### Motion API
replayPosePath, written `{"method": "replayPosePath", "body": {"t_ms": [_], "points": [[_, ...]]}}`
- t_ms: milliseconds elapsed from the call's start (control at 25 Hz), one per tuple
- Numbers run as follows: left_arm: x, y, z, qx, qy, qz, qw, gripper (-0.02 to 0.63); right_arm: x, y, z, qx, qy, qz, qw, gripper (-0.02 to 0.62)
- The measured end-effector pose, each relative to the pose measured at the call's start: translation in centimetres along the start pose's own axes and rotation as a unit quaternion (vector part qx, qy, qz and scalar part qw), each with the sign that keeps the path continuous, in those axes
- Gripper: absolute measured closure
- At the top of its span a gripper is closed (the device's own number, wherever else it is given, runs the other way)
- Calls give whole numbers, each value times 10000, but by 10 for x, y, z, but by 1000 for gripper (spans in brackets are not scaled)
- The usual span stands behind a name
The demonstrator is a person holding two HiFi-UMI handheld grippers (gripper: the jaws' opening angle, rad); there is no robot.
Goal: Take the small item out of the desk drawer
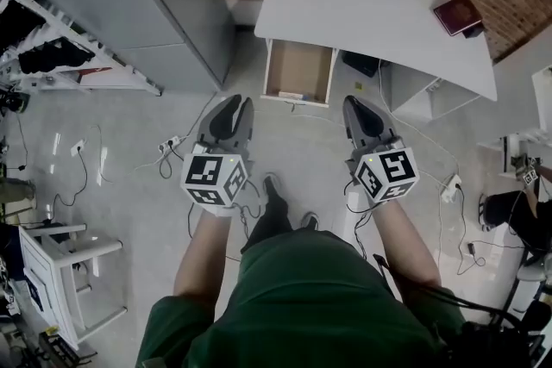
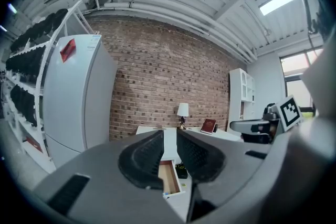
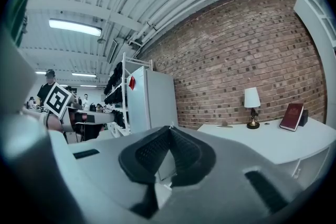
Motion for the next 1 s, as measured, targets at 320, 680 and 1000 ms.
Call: {"method": "replayPosePath", "body": {"t_ms": [320,680,1000], "points": [[-59,-3,70,154,-155,-22,9998,537,-73,2,-3,105,-220,184,9995,592],[-104,-27,122,373,-515,163,9978,537,-130,-11,-2,221,-480,548,9971,592],[-132,-53,131,483,-691,456,9954,537,-162,-31,-25,279,-472,963,9938,592]]}}
Point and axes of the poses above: the fingertips, and each gripper's own axes: x backward along the fingers, z to its left, y out of its top, the point moved 5 cm from there along x, backward along the fingers, and after that the axes turned 7 degrees about -x, right-handed, at the moved point
